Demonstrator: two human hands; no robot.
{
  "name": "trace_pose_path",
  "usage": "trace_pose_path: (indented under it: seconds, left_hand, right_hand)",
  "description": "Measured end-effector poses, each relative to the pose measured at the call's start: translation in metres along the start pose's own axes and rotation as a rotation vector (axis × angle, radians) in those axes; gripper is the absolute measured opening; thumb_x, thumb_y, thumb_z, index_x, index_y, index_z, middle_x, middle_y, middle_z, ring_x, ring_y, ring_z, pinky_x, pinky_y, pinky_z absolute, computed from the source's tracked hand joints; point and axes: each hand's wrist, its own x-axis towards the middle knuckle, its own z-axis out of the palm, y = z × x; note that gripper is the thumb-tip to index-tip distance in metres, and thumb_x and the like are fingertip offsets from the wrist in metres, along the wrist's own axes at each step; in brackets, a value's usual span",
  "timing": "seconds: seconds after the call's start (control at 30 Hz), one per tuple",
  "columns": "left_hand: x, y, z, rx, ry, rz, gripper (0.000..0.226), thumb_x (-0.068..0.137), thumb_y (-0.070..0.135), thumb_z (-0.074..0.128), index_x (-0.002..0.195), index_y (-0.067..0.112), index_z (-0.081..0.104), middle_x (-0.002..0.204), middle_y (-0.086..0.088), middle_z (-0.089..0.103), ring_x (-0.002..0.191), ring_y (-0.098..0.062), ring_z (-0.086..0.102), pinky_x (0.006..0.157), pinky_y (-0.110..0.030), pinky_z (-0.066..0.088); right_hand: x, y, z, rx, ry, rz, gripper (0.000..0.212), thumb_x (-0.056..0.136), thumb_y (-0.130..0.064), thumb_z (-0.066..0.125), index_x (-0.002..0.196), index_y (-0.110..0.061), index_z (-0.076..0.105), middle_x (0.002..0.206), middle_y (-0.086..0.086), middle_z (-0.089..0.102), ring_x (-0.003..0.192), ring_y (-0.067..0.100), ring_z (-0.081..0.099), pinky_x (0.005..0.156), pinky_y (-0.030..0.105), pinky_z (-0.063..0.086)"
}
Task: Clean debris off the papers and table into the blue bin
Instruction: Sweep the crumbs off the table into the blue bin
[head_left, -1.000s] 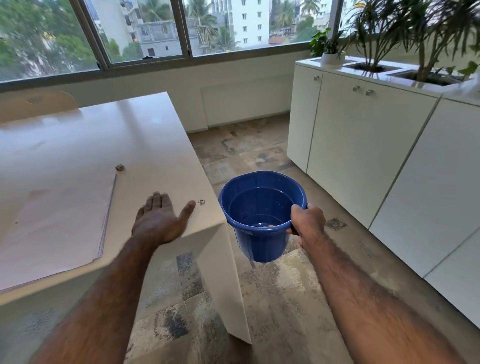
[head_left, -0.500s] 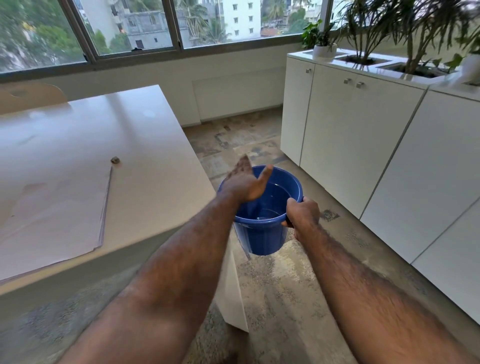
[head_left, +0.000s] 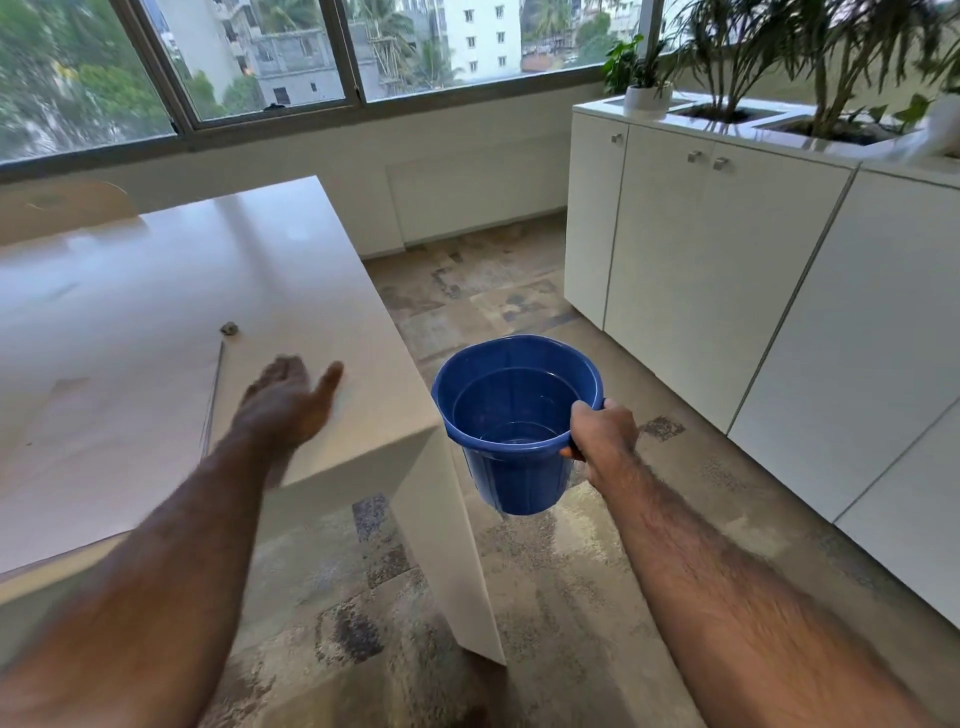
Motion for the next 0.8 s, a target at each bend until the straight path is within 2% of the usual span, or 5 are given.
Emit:
trace_pose_path:
  seconds: [0.13, 0.33, 0.5, 0.7, 0.8]
  left_hand:
    - [0.000, 0.016, -0.001, 0.016, -0.018, -0.008, 0.108, 0.078, 0.080, -0.006, 0.153, 0.002, 0.007, 0.162, -0.015, 0.004, 0.150, -0.026, 0.005, 0.121, -0.041, 0.007]
    - [-0.005, 0.143, 0.018, -0.049, -0.014, 0.243, 0.096, 0.085, 0.077, -0.001, 0.155, 0.012, 0.007, 0.163, -0.007, 0.004, 0.150, -0.020, 0.005, 0.120, -0.037, 0.006]
    - [-0.014, 0.226, 0.036, -0.233, -0.181, 0.360, 0.092, 0.089, 0.075, 0.009, 0.154, 0.011, 0.003, 0.163, -0.007, -0.003, 0.150, -0.021, 0.000, 0.122, -0.041, 0.006]
    - [-0.013, 0.245, 0.065, -0.246, -0.235, 0.406, 0.088, 0.092, 0.071, 0.012, 0.154, 0.010, 0.002, 0.163, -0.006, -0.003, 0.150, -0.019, 0.000, 0.122, -0.040, 0.005]
    - [-0.012, 0.238, 0.083, -0.247, -0.096, 0.397, 0.084, 0.093, 0.069, 0.023, 0.155, 0.015, 0.011, 0.163, -0.003, 0.007, 0.150, -0.018, 0.005, 0.122, -0.039, 0.007]
  right_hand:
    - [0.001, 0.002, 0.002, 0.023, 0.011, 0.009, 0.029, 0.088, -0.011, 0.052, 0.117, -0.010, 0.059, 0.096, 0.007, 0.065, 0.066, 0.017, 0.067, 0.052, 0.030, 0.059]
    - [0.003, 0.006, 0.004, 0.046, 0.005, 0.032, 0.027, 0.090, -0.012, 0.052, 0.116, -0.010, 0.058, 0.094, 0.005, 0.064, 0.067, 0.018, 0.068, 0.059, 0.037, 0.062]
    - [0.006, 0.009, 0.005, 0.055, -0.025, 0.036, 0.025, 0.089, -0.014, 0.052, 0.113, -0.013, 0.057, 0.093, 0.005, 0.063, 0.072, 0.020, 0.068, 0.057, 0.035, 0.061]
    - [0.023, 0.019, 0.002, 0.038, -0.036, 0.003, 0.027, 0.089, -0.016, 0.053, 0.116, -0.017, 0.057, 0.097, 0.005, 0.065, 0.072, 0.019, 0.068, 0.048, 0.027, 0.056]
    - [0.038, 0.027, -0.003, 0.055, -0.030, 0.022, 0.027, 0.089, -0.014, 0.050, 0.115, -0.018, 0.056, 0.098, 0.005, 0.064, 0.074, 0.018, 0.066, 0.047, 0.026, 0.052]
